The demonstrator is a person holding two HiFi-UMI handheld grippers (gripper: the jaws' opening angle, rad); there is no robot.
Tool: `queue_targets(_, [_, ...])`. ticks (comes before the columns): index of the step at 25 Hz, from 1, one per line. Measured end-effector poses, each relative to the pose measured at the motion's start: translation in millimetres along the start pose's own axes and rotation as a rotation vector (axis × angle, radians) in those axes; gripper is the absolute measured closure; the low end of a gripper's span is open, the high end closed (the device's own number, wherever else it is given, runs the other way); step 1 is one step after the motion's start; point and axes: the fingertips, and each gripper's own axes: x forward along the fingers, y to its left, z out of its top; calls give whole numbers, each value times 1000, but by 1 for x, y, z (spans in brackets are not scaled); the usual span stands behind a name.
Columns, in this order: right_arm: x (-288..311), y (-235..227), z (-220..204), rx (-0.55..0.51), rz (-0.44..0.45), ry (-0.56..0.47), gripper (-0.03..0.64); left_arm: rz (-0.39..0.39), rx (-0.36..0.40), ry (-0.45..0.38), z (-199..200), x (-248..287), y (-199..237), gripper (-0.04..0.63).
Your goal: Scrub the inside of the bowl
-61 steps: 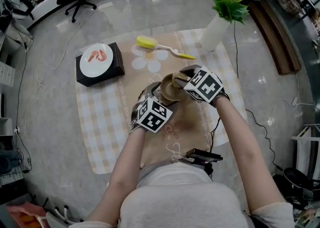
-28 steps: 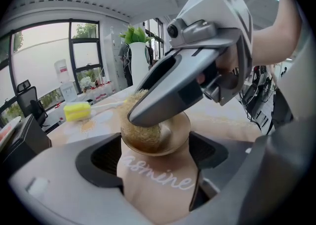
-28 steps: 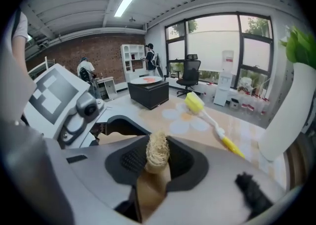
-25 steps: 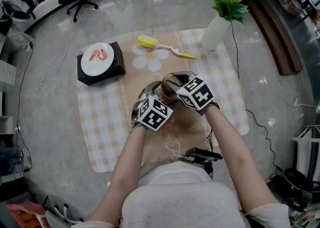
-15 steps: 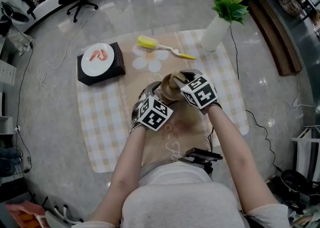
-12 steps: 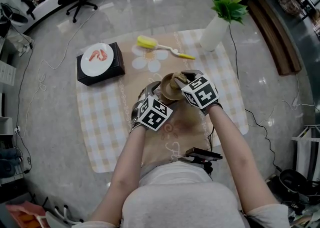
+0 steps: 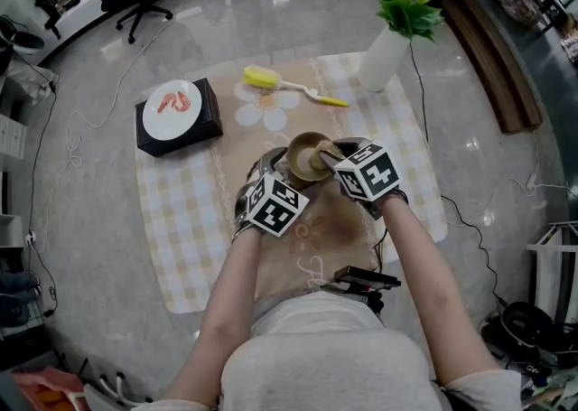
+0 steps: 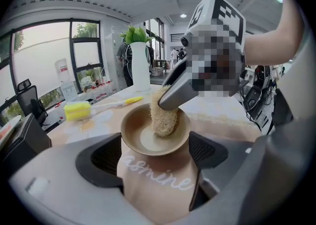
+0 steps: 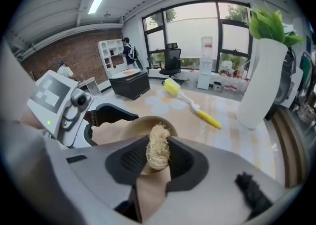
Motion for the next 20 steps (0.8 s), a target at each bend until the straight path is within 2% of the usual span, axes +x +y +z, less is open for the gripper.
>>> queue_targets(7, [2, 12, 1, 43, 45, -49, 515, 2, 1, 1, 0, 0, 0, 160])
queue_targets(12, [9, 20, 8, 108, 110, -90, 515, 1, -1, 0, 0, 0, 0, 160])
queue_targets(16, [16, 18, 16, 115, 93, -136, 515, 2, 0, 1, 0, 1, 0, 160])
queue_targets(20, [19, 8, 23, 110, 40, -173, 515, 5, -2, 2, 0, 1, 0, 160])
